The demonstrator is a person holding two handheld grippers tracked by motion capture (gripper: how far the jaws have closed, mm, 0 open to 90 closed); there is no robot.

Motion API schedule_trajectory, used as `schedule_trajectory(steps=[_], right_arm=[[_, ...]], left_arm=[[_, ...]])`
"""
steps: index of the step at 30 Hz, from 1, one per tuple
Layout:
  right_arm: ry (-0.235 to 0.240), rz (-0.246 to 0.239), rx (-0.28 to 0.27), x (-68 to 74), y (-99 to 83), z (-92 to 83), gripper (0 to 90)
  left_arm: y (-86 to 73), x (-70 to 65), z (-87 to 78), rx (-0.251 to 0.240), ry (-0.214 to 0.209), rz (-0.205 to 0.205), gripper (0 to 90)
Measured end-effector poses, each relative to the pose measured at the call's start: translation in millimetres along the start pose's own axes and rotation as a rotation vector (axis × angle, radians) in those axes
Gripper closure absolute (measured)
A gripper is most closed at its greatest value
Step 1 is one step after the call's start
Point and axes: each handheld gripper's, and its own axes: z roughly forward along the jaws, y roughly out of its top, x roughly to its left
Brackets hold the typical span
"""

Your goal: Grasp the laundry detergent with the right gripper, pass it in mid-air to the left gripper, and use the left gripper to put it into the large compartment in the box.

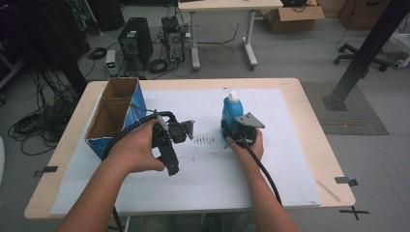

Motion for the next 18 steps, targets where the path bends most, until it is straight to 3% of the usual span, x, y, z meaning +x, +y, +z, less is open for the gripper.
schedule_trajectory(steps=[5,11,18], right_arm=[[0.034,0.038,0.009,-5.4,4.5,-1.2,45.1],[0.068,0.003,-0.013,-7.4,18.9,-9.2,45.4],[0.154,-0.051,-0.031,-16.1,47.1,-24.2,45.7]], left_arm=[[1.9,-0.6,-1.4,-0.002,0.002,0.0,0.2],[4.5,0.9,-3.7,-0.007,0.008,0.001,0.2],[7.8,2.9,-13.4,-0.012,0.022,-0.001,0.2]])
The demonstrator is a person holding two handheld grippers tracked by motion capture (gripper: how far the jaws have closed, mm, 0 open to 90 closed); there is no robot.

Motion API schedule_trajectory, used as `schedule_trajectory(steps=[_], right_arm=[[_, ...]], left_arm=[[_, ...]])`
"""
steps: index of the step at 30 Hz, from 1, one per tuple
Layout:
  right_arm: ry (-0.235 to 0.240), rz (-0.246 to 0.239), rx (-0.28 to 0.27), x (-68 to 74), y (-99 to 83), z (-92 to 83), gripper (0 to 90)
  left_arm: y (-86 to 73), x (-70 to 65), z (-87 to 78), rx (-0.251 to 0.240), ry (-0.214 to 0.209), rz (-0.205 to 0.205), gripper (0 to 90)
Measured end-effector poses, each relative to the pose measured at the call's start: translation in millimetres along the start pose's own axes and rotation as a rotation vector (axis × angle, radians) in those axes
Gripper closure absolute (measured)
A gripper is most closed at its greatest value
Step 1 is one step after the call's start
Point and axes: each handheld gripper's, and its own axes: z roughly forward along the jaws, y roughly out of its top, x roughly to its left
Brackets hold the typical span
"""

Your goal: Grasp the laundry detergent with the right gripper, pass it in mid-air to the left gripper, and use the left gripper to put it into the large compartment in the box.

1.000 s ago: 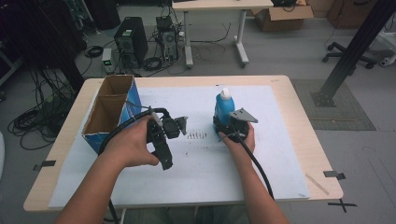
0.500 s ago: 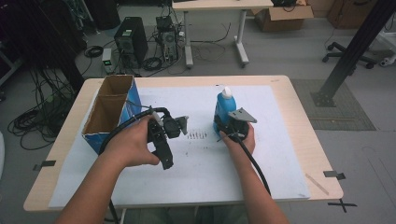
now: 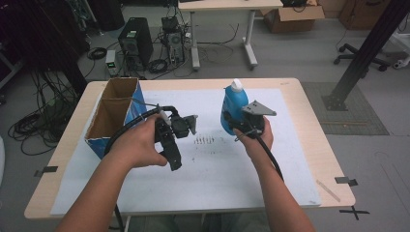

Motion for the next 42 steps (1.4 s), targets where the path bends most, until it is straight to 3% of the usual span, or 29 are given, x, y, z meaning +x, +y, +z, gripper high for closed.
schedule_trajectory(steps=[6,8,15,19,22,31,33,35,40,42], right_arm=[[0.073,-0.032,-0.003,-6.7,13.4,-9.7,45.8],[0.126,-0.034,-0.011,-13.1,20.8,-16.5,45.8],[0.222,-0.076,-0.012,-30.3,34.8,-32.7,45.6],[0.282,-0.145,0.005,-36.0,41.2,-40.9,45.5],[0.32,-0.162,0.003,-37.7,44.4,-45.6,45.6],[0.518,-0.25,0.003,-29.1,52.5,-60.2,45.3],[0.533,-0.262,0.006,-26.9,52.3,-61.4,45.3],[0.587,-0.297,0.009,-20.9,50.9,-64.3,45.3],[0.68,-0.327,0.026,-14.9,47.2,-65.6,45.2],[0.711,-0.34,0.038,-13.1,45.4,-65.3,45.1]], left_arm=[[-0.2,2.0,-6.0,-0.01,0.006,-0.006,0.2],[0.1,3.5,-9.5,-0.015,0.01,-0.007,0.2],[1.5,6.8,-22.2,-0.023,0.021,0.001,0.2],[3.9,7.7,-30.8,-0.036,0.024,0.021,0.2],[5.5,7.4,-34.8,-0.043,0.02,0.029,0.2],[10.7,7.6,-53.7,-0.07,0.017,0.06,0.2],[10.9,7.0,-55.3,-0.071,0.015,0.066,0.2],[10.1,5.9,-61.3,-0.096,0.004,0.078,0.2],[9.7,4.9,-65.6,-0.098,0.002,0.088,0.2],[10.5,3.2,-66.8,-0.101,-0.003,0.114,0.2]])
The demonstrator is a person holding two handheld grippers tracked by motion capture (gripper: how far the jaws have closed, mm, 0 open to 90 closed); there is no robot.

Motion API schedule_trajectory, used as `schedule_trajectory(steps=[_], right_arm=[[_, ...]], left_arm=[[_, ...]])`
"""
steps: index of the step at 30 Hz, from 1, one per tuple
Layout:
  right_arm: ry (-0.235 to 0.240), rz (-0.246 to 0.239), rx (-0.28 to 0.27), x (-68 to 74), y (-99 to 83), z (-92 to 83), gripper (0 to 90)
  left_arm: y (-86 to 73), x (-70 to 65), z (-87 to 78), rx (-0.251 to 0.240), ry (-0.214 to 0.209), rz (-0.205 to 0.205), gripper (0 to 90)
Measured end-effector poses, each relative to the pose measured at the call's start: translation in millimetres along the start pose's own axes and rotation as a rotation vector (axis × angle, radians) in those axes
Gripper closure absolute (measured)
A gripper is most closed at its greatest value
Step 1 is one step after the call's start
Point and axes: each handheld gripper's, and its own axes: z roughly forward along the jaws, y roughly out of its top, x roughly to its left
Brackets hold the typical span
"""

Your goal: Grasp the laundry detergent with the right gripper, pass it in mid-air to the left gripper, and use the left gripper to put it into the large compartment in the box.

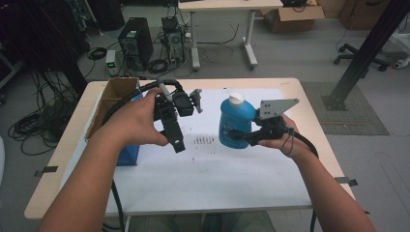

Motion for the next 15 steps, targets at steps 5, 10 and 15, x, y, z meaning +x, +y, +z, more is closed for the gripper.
schedule_trajectory(steps=[5,10,15], right_arm=[[0.064,-0.014,0.002,2.8,-2.3,3.6,45.1],[0.148,-0.025,-0.004,9.4,-4.8,9.0,45.1],[0.186,-0.032,-0.001,15.8,-8.2,16.9,45.1]], left_arm=[[2.0,-3.6,0.0,-0.002,-0.017,0.03,0.2],[5.5,-8.4,-3.7,-0.014,-0.034,0.071,0.2],[9.3,-13.0,-3.6,-0.001,-0.048,0.099,0.2]])
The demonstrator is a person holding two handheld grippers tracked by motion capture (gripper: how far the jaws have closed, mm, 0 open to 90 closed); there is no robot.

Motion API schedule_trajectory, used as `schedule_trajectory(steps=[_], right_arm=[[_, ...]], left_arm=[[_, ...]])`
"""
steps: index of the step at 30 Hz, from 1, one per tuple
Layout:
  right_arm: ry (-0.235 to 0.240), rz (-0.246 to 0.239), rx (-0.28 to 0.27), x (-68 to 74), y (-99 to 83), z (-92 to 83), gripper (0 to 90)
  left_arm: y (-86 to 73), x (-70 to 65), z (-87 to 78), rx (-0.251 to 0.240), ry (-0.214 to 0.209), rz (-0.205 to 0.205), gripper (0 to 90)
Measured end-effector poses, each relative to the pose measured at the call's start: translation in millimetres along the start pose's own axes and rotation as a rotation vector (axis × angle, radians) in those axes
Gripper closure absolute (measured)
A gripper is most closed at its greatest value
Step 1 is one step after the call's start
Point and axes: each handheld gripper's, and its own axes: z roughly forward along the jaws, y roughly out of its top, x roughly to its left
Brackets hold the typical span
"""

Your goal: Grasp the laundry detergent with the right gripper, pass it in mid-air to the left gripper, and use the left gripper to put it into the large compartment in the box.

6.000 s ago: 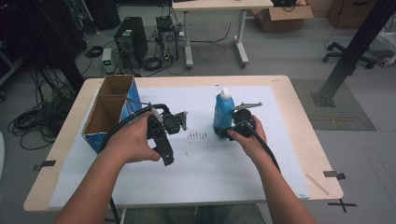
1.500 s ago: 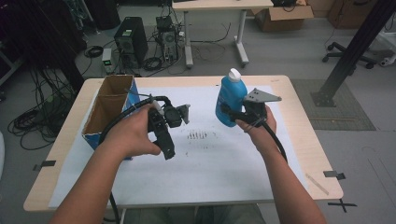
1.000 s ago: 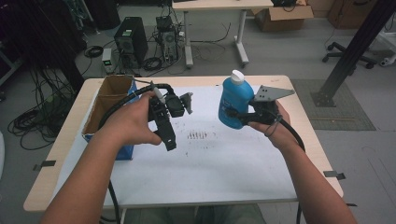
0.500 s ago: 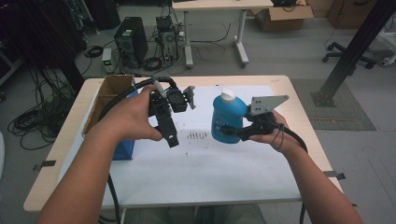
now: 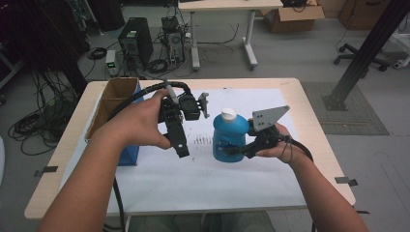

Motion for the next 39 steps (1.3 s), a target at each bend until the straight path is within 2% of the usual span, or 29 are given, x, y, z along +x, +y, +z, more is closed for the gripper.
schedule_trajectory(steps=[9,19,39], right_arm=[[0.036,-0.014,-0.003,6.0,-5.5,14.4,45.0],[0.092,-0.019,-0.009,8.7,-12.5,38.6,44.9],[0.134,-0.017,-0.035,7.6,-8.5,78.4,44.8]], left_arm=[[7.0,-3.3,-2.2,0.005,0.002,0.02,0.2],[16.5,-8.8,-2.2,0.025,0.001,0.067,0.2],[21.7,-6.7,8.2,0.054,0.003,0.086,0.2]])
